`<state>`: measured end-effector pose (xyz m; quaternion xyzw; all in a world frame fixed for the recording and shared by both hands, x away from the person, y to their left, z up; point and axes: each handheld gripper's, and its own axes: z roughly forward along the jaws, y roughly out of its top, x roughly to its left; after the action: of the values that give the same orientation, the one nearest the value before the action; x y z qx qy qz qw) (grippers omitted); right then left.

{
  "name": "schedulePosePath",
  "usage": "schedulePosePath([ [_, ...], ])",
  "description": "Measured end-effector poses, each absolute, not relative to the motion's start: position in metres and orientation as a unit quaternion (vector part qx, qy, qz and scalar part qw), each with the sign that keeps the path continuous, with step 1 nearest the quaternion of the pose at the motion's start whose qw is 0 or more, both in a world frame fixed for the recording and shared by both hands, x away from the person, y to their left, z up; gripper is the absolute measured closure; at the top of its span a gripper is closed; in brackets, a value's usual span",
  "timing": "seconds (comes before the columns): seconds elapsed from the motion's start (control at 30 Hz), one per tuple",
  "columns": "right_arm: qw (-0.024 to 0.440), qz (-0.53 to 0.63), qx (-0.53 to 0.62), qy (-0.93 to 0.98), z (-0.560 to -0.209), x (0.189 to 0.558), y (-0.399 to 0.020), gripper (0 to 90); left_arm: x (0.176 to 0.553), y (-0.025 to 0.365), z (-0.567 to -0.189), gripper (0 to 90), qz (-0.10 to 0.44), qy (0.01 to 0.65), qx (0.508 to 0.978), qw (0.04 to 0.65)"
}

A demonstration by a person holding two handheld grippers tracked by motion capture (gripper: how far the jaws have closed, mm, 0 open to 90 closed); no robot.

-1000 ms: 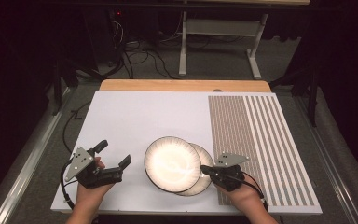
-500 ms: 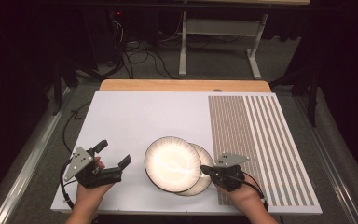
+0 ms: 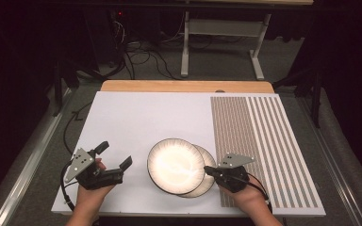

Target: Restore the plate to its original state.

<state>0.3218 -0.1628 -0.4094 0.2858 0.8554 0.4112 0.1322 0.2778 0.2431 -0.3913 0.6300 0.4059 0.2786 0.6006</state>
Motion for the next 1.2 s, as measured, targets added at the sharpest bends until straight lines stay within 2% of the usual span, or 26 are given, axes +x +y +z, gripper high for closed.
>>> schedulePosePath([
  [1.2, 0.139, 0.413, 0.299, 0.849, -0.406, 0.322, -0.179, 90.0, 0.278, 0.243, -0.392, 0.2, 0.276, 0.406, 0.634, 0.598],
])
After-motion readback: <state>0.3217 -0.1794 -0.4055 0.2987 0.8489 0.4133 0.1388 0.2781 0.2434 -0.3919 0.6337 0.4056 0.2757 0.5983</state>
